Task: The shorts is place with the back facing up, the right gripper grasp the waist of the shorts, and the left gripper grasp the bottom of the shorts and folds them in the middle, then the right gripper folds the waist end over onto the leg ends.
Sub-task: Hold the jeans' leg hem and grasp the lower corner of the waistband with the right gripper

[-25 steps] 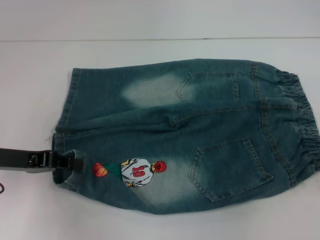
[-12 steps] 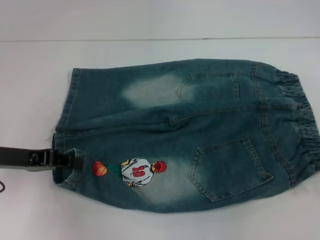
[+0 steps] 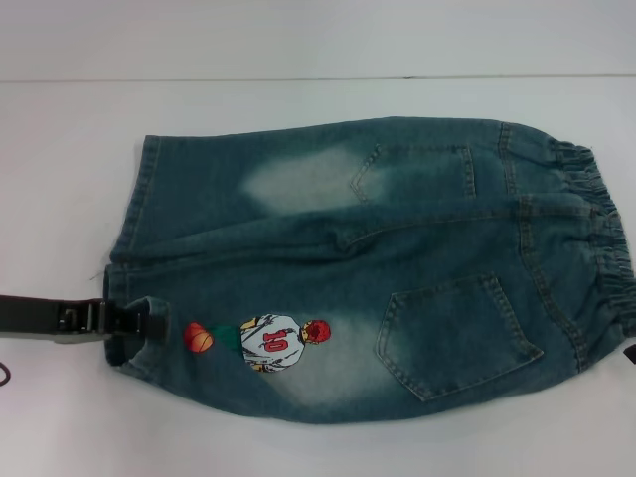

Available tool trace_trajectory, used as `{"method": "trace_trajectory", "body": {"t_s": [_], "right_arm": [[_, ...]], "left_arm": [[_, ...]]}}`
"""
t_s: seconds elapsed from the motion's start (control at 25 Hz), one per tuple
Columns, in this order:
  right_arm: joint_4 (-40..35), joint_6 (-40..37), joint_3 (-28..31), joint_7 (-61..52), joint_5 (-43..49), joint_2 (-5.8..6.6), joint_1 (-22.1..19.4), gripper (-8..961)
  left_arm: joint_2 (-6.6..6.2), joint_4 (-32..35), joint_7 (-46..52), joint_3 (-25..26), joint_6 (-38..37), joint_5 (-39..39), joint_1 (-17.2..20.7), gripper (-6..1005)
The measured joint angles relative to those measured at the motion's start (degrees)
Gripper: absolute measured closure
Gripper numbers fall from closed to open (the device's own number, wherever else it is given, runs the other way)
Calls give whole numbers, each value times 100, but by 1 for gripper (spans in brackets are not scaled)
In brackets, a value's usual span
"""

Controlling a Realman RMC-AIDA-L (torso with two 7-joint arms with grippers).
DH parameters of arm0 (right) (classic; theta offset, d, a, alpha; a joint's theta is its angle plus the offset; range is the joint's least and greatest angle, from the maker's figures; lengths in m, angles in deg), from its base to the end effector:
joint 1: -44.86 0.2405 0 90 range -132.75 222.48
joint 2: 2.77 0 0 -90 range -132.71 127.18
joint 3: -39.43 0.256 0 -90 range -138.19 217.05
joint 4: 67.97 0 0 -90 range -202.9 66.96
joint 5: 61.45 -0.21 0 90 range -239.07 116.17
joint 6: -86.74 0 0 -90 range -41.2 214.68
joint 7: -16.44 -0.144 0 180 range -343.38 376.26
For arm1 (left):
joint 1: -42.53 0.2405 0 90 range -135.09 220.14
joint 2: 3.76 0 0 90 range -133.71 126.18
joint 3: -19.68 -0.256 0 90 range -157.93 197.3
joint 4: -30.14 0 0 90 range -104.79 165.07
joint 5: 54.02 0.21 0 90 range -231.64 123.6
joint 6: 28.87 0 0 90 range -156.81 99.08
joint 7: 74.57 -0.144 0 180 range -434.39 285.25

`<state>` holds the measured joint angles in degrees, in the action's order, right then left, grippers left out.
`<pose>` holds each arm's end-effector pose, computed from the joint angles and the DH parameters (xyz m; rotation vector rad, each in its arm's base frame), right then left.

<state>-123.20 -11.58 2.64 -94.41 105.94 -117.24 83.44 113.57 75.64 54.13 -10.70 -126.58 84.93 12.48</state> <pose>0.3099 0.3374 0.0810 -2.6288 1.1278 -0.5665 -0.3048 0.3051 0.0307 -2.4125 -1.8334 -0.3561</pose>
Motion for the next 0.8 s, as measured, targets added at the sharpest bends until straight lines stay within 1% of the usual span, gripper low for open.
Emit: {"method": "trace_trajectory", "body": {"t_s": [0.2,0.36,0.6,0.8], "right_arm": [[2,1,23,30,-158,-24,34,83],[-20,-12,23,40,-347,4,16,84],[-89,-37,-5,60,-379,17,34,85],[-107,-41,-15,136,-385,-24,106,87]], "left_arm": [[-6,-96,-55,23,30,0,15,979],[-8,-121,-87,25,63,0,17,979],[-9,-139,-106,24,68,0,17,979],[-9,-203,-129,24,100,0,7,979]]}}
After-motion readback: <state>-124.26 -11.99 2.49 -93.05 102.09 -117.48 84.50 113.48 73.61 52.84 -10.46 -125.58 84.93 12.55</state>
